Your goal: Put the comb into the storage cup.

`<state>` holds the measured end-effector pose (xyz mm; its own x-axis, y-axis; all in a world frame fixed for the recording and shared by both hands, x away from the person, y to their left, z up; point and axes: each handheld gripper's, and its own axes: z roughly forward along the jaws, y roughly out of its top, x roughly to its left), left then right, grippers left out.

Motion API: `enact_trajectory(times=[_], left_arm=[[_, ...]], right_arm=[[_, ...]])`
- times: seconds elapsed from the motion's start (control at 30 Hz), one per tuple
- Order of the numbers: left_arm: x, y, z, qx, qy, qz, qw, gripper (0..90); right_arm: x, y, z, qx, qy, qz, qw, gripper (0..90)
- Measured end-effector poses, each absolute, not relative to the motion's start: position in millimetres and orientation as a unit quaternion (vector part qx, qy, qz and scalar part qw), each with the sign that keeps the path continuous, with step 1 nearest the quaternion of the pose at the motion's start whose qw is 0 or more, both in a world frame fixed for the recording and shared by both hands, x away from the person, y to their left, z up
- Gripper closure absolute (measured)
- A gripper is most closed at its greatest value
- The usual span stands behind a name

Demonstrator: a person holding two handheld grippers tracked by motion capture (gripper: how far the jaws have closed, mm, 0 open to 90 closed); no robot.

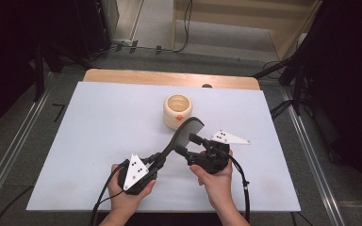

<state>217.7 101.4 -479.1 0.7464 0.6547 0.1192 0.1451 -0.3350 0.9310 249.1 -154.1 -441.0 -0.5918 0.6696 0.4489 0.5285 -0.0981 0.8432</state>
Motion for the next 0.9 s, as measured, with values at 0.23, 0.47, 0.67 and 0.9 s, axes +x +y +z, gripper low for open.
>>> enact_trajectory(times=[0.23,0.47,0.67,0.9], left_arm=[[216.1,96.8,-482.8,0.784,0.249,0.242,0.515,72.5],[212.9,90.6,-485.5,0.788,0.236,0.239,0.515,72.5],[211.7,88.8,-485.4,0.790,0.231,0.236,0.517,72.4],[213.0,88.6,-485.3,0.792,0.225,0.219,0.523,72.2]], right_arm=[[250.9,-156.5,-452.3,0.455,0.663,0.592,0.047,48.9],[249.4,-157.3,-456.0,0.475,0.633,0.611,0.013,60.5],[250.6,-157.6,-459.2,0.478,0.629,0.614,0.003,65.3],[249.7,-161.3,-459.9,0.459,0.609,0.645,-0.051,82.1]])
